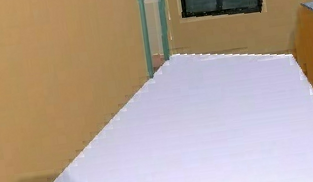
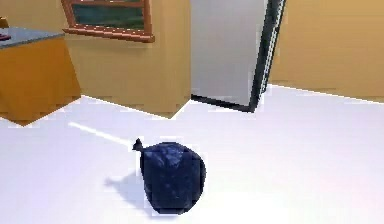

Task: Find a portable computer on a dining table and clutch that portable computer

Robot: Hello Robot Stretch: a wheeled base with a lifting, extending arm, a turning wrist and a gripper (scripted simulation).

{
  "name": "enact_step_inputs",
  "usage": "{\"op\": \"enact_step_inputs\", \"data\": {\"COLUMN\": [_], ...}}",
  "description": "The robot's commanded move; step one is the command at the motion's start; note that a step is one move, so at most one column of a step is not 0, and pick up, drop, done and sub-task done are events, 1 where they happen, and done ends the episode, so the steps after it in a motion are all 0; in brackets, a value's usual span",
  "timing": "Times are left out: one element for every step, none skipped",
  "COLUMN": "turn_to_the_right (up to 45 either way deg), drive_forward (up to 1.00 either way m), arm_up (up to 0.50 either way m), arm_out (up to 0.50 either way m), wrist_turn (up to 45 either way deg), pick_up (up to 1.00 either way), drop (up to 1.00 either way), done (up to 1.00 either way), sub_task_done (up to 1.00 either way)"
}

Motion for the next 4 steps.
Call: {"op": "enact_step_inputs", "data": {"turn_to_the_right": [9.0, 0.0, 0.0, 0.0], "drive_forward": [0.0, 1.0, 1.0, 1.0], "arm_up": [0.0, 0.0, 0.0, 0.0], "arm_out": [0.0, 0.0, 0.0, 0.0], "wrist_turn": [0.0, 0.0, 0.0, 0.0], "pick_up": [0.0, 0.0, 0.0, 0.0], "drop": [0.0, 0.0, 0.0, 0.0], "done": [0.0, 0.0, 0.0, 0.0], "sub_task_done": [0.0, 0.0, 0.0, 0.0]}}
